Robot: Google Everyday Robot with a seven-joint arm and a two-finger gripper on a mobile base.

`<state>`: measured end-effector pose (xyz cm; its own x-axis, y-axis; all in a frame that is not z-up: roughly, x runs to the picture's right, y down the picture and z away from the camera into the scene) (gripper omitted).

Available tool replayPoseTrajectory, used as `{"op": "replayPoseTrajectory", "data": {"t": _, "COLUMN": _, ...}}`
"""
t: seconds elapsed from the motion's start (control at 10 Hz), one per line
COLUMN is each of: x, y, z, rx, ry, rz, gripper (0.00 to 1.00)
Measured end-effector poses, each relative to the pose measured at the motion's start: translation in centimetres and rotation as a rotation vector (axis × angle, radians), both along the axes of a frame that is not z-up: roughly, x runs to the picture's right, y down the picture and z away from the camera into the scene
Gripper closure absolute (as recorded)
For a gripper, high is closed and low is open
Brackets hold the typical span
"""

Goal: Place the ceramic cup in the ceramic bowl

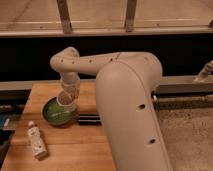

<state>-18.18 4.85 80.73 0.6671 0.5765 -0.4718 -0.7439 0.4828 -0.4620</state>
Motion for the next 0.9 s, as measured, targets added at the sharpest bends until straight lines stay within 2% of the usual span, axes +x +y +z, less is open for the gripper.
{"op": "replayPoseTrajectory", "data": {"t": 0.9, "x": -3.6, "y": 1.9, "z": 3.6, "rx": -0.081, "ry": -0.041, "rz": -0.076, "gripper": 1.00}}
